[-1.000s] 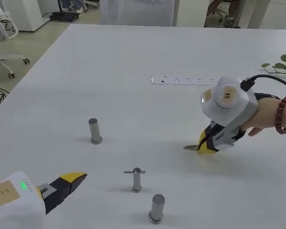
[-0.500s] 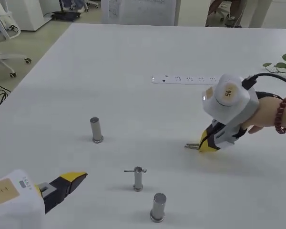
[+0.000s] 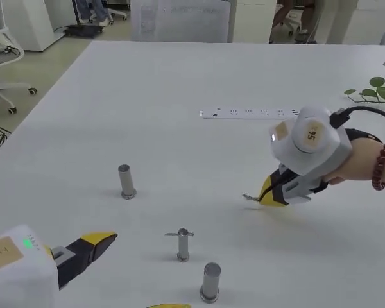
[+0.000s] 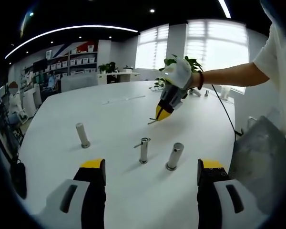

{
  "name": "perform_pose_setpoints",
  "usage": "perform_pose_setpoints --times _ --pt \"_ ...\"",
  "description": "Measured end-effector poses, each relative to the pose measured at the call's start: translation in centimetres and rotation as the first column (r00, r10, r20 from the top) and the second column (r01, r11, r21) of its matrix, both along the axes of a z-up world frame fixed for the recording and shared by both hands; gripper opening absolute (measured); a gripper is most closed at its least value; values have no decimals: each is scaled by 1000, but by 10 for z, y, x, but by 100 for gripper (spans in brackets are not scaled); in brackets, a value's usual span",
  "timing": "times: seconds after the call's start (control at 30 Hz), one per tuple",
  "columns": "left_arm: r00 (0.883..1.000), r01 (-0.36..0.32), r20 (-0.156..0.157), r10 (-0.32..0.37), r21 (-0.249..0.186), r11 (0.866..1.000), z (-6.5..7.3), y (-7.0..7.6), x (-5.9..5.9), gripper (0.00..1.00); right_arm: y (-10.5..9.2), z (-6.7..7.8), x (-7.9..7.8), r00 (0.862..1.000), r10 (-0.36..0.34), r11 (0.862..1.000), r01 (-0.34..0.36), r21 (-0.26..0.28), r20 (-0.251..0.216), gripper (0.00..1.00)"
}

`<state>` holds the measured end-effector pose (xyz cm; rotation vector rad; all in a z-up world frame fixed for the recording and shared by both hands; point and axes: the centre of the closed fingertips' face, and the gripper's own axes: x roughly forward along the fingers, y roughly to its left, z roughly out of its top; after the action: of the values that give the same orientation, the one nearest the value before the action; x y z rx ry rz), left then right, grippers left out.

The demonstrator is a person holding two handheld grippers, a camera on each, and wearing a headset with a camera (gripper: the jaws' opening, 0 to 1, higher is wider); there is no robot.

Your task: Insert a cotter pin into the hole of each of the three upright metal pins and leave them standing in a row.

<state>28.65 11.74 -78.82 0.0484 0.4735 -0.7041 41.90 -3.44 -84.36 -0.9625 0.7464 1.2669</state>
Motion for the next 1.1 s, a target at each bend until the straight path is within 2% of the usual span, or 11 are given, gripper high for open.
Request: perform_pose_setpoints --times 0.07,0.33,0.5,0.8,0.9,1.1 --pt "1000 -8 -9 8 -20 1000 2 1 1 76 1 3 -1 1000 6 1000 -6 5 14 2" --pt "1000 -26 -10 25 -75 997 11 -1 4 70 11 24 -15 995 44 998 -47 33 86 2" --pt "999 -43 -29 40 -113 993 13 -4 4 66 19 37 -23 989 55 996 -64 63 135 2" --pt "997 -61 -52 52 -181 982 17 -12 4 58 33 53 -47 980 96 989 -113 91 171 2" --pt "996 -71 -64 58 -221 973 20 -17 4 55 38 57 -56 977 114 986 -133 99 182 2" --pt "994 -78 -89 55 -270 960 23 -23 4 49 47 62 -73 968 144 979 -170 112 206 2"
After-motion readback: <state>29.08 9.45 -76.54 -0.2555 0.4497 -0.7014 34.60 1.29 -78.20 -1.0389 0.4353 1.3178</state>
